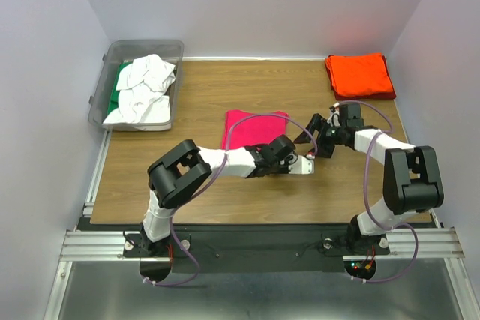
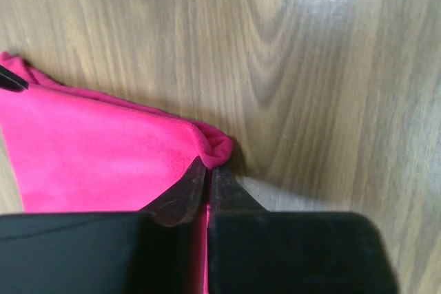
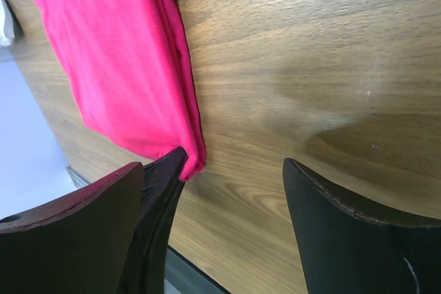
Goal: Fold and stack the t-shirts
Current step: Fold the tshirt, then neatly place the folded tshirt to the corner
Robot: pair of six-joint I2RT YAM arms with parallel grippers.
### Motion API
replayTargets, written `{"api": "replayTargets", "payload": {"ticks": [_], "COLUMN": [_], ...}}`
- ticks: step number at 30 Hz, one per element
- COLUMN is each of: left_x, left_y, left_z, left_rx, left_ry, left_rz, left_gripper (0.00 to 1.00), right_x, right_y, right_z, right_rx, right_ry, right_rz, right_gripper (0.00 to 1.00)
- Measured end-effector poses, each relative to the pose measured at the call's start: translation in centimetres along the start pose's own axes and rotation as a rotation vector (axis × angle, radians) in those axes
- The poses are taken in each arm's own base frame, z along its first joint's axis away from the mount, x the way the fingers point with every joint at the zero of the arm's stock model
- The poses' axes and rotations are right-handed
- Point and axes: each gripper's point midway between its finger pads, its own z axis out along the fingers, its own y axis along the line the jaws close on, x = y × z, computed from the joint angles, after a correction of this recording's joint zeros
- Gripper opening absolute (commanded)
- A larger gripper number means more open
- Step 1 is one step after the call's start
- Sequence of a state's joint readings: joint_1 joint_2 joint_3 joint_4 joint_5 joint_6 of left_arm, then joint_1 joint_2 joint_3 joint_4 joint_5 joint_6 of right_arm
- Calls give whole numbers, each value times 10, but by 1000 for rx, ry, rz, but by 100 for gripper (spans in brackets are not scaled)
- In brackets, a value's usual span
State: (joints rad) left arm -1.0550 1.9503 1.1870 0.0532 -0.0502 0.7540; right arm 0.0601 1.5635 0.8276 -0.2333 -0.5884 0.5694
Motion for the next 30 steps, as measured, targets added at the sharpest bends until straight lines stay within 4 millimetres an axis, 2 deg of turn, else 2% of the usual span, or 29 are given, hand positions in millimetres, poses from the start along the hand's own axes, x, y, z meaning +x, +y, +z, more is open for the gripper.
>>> {"api": "replayTargets", "payload": {"ticks": [4,9,13,16,19,23,29,30], "left_x": [-5,-17,-30,-42,-54,-64,-69,-69], "left_y": [3,29,48,53,55,59,58,58], "left_z": [-1,-7,-16,-21,-25,-30,-32,-32], "left_rx": [62,87,88,104,126,138,155,157], "left_ry": [-42,-116,-176,-213,-243,-268,-283,-284], "left_rz": [-67,-186,-254,-282,-304,-322,-343,-346], "left_gripper": [0,0,0,0,0,0,0,0], "right_x": [-2,-12,-15,-16,-15,-14,-36,-41], "right_y": [1,12,31,42,42,38,35,35], "right_z": [7,12,19,29,45,63,72,73], "right_rx": [-26,-81,-130,-153,-146,-137,-112,-104], "right_ry": [-12,-60,-88,-91,-77,-67,-153,-177], "right_rz": [32,84,103,113,138,185,207,207], "right_gripper": [92,93,92,89,84,70,62,57]}}
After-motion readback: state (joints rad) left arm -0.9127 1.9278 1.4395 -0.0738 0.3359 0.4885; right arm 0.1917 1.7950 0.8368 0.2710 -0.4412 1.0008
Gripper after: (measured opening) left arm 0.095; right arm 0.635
